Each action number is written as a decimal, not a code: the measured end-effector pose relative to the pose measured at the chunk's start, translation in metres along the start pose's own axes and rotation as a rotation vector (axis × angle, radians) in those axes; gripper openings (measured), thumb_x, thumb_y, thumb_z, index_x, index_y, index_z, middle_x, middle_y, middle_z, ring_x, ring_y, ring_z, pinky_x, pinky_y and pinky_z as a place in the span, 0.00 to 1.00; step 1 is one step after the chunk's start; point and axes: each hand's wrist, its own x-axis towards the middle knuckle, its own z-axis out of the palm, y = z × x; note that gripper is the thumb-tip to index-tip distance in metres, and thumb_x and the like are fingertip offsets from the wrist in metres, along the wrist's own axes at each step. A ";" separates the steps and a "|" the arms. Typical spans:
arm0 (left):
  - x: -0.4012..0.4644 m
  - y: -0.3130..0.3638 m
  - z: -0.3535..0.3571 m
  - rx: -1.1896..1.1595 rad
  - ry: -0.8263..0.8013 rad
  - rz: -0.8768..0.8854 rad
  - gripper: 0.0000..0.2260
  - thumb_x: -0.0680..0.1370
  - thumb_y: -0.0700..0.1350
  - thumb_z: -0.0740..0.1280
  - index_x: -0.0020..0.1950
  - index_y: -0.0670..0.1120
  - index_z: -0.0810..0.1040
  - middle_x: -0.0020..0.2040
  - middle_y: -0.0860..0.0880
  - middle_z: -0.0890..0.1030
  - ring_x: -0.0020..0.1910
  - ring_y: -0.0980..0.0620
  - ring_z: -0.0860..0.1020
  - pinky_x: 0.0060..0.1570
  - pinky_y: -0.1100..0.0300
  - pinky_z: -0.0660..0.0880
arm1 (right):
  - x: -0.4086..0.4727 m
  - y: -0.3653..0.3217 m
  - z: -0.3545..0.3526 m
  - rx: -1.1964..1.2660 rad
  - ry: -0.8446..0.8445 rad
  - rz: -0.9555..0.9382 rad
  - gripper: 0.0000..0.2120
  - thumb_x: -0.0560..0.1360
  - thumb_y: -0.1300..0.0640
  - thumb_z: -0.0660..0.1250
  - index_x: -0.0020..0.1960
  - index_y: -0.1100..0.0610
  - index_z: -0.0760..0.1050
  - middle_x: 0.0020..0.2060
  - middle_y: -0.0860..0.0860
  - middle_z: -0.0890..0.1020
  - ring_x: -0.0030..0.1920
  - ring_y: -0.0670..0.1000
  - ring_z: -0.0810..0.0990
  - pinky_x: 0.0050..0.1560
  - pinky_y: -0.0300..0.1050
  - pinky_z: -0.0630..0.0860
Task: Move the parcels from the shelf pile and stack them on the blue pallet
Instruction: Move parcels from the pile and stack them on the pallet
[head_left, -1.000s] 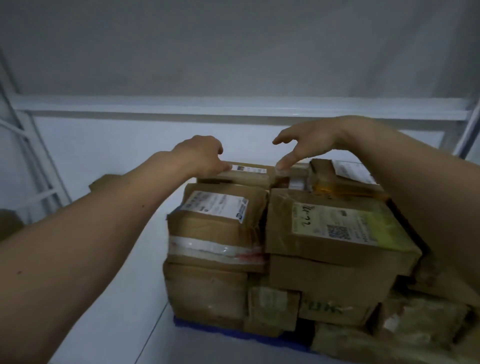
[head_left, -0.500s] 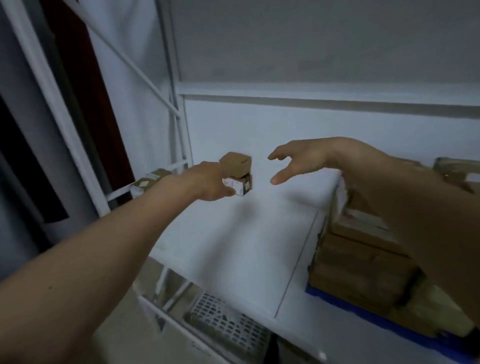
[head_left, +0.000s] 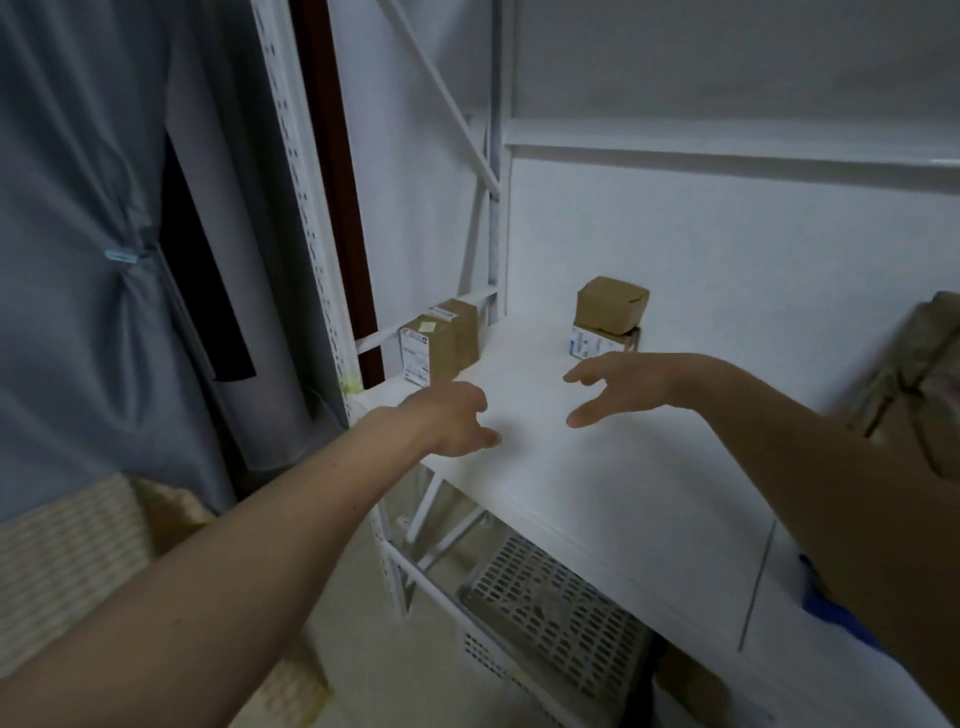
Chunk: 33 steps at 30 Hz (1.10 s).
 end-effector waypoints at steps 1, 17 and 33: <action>0.003 -0.009 0.002 -0.004 -0.001 -0.005 0.28 0.78 0.59 0.63 0.74 0.49 0.63 0.74 0.50 0.64 0.72 0.48 0.64 0.66 0.56 0.64 | 0.011 -0.004 0.003 -0.010 -0.002 -0.009 0.37 0.70 0.41 0.71 0.74 0.48 0.61 0.72 0.50 0.65 0.70 0.52 0.67 0.67 0.45 0.64; 0.149 -0.112 -0.019 0.013 -0.049 -0.094 0.26 0.77 0.58 0.65 0.71 0.47 0.68 0.70 0.47 0.70 0.66 0.48 0.70 0.61 0.56 0.69 | 0.215 -0.036 0.022 0.078 -0.073 -0.054 0.40 0.72 0.46 0.71 0.76 0.52 0.54 0.74 0.52 0.62 0.71 0.54 0.66 0.64 0.43 0.66; 0.282 -0.208 -0.018 -0.039 0.077 -0.135 0.50 0.65 0.49 0.78 0.77 0.55 0.49 0.75 0.46 0.57 0.74 0.39 0.55 0.68 0.44 0.62 | 0.379 -0.074 0.084 0.340 0.276 0.094 0.56 0.63 0.47 0.78 0.76 0.58 0.44 0.70 0.57 0.59 0.71 0.57 0.59 0.71 0.49 0.59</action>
